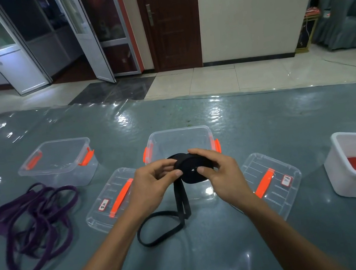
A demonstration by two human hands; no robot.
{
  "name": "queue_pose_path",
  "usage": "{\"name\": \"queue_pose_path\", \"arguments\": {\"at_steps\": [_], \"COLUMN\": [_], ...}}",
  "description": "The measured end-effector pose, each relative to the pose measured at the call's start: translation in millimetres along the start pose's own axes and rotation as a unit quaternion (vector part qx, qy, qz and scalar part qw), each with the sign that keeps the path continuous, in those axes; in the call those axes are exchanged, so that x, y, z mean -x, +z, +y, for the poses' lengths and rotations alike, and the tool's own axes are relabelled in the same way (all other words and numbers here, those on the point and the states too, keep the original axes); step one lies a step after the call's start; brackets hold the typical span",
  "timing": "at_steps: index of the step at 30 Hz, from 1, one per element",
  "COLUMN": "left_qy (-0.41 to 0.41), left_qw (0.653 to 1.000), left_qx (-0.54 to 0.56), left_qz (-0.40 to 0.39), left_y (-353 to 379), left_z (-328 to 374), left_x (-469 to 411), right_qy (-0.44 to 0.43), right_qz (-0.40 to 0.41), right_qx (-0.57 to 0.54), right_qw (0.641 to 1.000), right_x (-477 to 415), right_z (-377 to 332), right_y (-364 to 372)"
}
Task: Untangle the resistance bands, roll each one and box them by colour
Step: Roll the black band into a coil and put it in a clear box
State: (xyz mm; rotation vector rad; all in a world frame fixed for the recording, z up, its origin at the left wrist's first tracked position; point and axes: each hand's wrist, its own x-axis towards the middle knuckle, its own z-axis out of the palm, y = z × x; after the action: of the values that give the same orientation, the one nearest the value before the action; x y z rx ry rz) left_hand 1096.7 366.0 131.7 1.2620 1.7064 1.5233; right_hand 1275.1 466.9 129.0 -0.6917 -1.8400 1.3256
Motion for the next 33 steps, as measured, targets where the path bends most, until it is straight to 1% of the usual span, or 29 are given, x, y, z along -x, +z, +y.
{"name": "queue_pose_path", "arguments": {"at_steps": [3,9,13,14,15,17,20,23,25,27,30,32,33], "left_qy": [0.007,0.016,0.095,0.106,0.101,0.055,0.010,-0.001,-0.013,-0.006,0.013,0.025,0.031], "left_qw": [1.000,0.998,0.985,0.983,0.986,0.996,0.998,0.998,0.999,0.999,0.999,0.998,0.997], "left_qx": [-0.016,-0.025,-0.112,-0.115,-0.100,-0.030,0.055,0.062,0.051,0.032,0.039,0.047,0.051], "left_qz": [0.008,0.058,0.092,0.094,0.091,0.071,0.043,0.014,0.009,0.011,0.022,0.031,0.037], "left_y": [3,7,11,12,12,12,11,12,11,8,2,0,0], "left_z": [0,-2,-5,-7,-8,-9,-9,-9,-10,-7,2,8,12], "left_x": [4,10,17,17,17,15,13,9,4,-2,-11,-18,-22], "right_qy": [-0.005,0.000,-0.012,-0.018,-0.021,-0.024,-0.016,-0.002,0.010,0.023,0.037,0.056,0.068], "right_qz": [0.020,0.037,0.038,0.039,0.039,0.038,0.034,0.046,0.056,0.063,0.073,0.069,0.053], "right_qx": [0.007,0.001,0.009,0.013,0.016,0.013,-0.008,-0.029,-0.031,-0.062,-0.153,-0.169,-0.155], "right_qw": [1.000,0.999,0.999,0.999,0.999,0.999,0.999,0.999,0.998,0.996,0.985,0.981,0.984], "right_x": [1,1,2,1,1,1,2,3,3,3,2,2,2], "right_z": [1,4,5,5,6,6,6,5,5,6,11,20,25], "right_y": [5,11,15,15,16,14,12,13,15,17,16,15,16]}}
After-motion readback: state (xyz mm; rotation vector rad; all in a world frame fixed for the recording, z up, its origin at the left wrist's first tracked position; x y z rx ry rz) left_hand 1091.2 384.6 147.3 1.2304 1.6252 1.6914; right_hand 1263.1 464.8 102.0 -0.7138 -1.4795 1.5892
